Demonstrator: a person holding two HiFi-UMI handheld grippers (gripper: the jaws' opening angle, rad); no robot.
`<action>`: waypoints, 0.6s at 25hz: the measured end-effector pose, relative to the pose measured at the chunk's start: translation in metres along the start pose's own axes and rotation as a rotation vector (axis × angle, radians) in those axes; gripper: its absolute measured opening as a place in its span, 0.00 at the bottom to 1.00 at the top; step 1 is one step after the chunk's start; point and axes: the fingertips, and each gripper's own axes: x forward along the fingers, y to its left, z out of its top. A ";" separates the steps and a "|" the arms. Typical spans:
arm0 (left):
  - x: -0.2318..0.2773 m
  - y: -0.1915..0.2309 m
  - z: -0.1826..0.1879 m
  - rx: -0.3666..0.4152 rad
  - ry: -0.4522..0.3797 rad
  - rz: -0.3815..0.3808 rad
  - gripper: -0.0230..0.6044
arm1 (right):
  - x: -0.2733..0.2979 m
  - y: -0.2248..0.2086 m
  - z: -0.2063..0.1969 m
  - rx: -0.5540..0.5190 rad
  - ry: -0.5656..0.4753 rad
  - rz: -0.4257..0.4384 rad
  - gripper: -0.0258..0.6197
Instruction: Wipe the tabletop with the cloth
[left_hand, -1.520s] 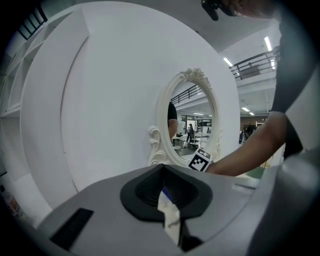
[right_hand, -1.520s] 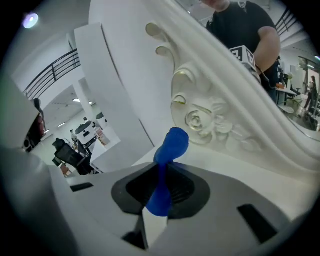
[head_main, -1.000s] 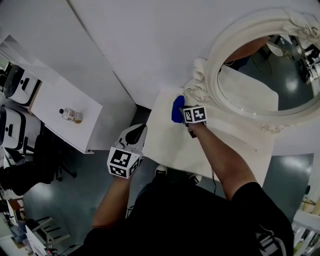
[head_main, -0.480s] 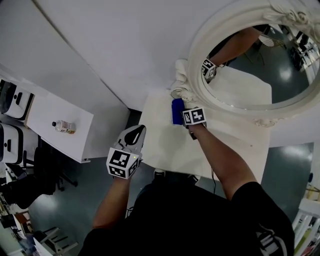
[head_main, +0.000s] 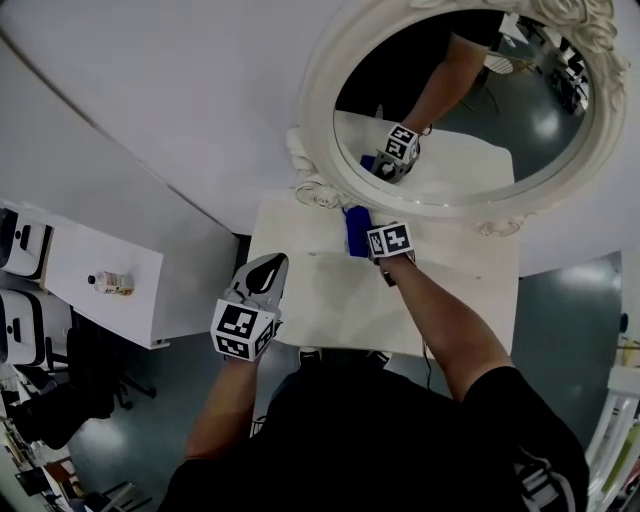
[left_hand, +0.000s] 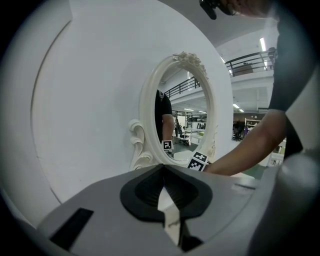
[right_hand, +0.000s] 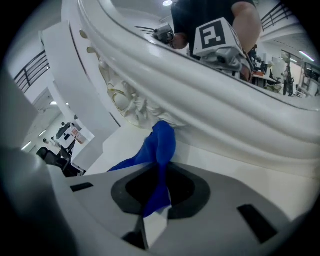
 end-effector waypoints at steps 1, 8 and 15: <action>0.006 -0.008 0.003 0.004 -0.001 -0.011 0.06 | -0.008 -0.011 -0.005 0.010 -0.002 -0.009 0.10; 0.050 -0.061 0.021 0.030 -0.011 -0.088 0.06 | -0.053 -0.085 -0.034 0.067 -0.014 -0.070 0.10; 0.095 -0.116 0.034 0.047 -0.021 -0.167 0.06 | -0.101 -0.148 -0.074 0.131 -0.023 -0.125 0.10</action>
